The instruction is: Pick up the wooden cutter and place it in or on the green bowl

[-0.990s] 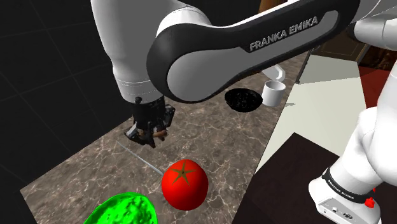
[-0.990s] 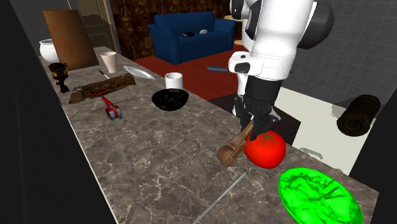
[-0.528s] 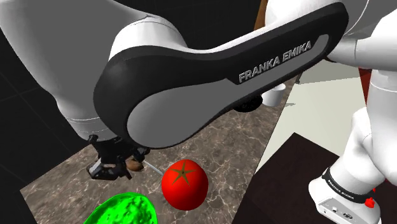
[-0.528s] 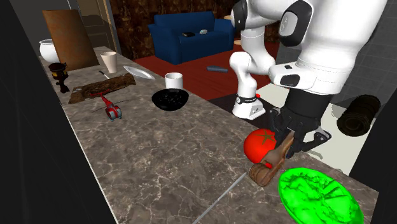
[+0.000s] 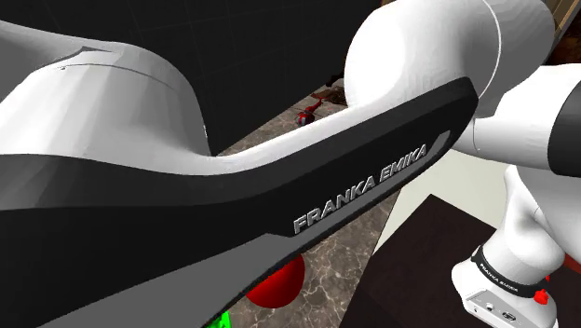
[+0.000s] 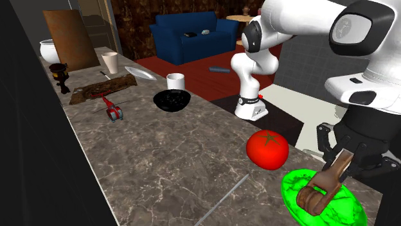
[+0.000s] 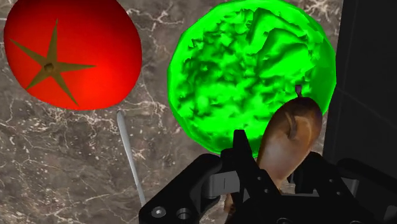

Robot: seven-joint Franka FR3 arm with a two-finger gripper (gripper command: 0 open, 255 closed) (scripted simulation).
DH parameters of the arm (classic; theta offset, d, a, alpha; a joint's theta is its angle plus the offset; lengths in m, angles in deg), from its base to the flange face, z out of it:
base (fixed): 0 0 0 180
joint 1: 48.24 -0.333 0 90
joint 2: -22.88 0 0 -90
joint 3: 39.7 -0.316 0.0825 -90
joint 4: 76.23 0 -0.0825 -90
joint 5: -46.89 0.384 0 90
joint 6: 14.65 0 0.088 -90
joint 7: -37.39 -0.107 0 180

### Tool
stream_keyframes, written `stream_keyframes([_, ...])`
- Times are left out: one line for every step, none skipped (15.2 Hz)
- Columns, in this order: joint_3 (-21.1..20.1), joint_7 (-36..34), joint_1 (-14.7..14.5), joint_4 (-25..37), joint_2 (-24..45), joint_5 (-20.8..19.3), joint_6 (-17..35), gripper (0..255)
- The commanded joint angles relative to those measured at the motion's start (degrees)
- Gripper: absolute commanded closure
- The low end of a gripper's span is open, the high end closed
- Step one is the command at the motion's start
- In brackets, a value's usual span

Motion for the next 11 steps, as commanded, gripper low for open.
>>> stream_keyframes([0.05, -0.87, -0.65, -0.37, 0.62, -0.29, 0.88, 255])
stream_keyframes([0.03, -1.04, -0.37, -1.46, 0.47, -0.27, 1.75, 255])
stream_keyframes([0.01, -1.21, -0.1, -2.49, 0.34, -0.26, 2.59, 255])
stream_keyframes([0.0, -1.38, 0.14, -3.48, 0.24, -0.26, 3.42, 255])
stream_keyframes([-0.01, -1.54, 0.37, -4.42, 0.17, -0.28, 4.23, 255])
stream_keyframes([-0.01, -1.7, 0.58, -5.32, 0.11, -0.3, 5.02, 255])
stream_keyframes([0.0, -1.86, 0.77, -6.18, 0.08, -0.33, 5.8, 255])
stream_keyframes([0.02, -2.02, 0.95, -7.01, 0.07, -0.38, 6.56, 255])
stream_keyframes([0.04, -2.18, 1.11, -7.8, 0.08, -0.43, 7.31, 255])
stream_keyframes([0.06, -2.33, 1.27, -8.56, 0.1, -0.49, 8.05, 255])
stream_keyframes([0.1, -2.48, 1.41, -9.29, 0.15, -0.56, 8.77, 255])
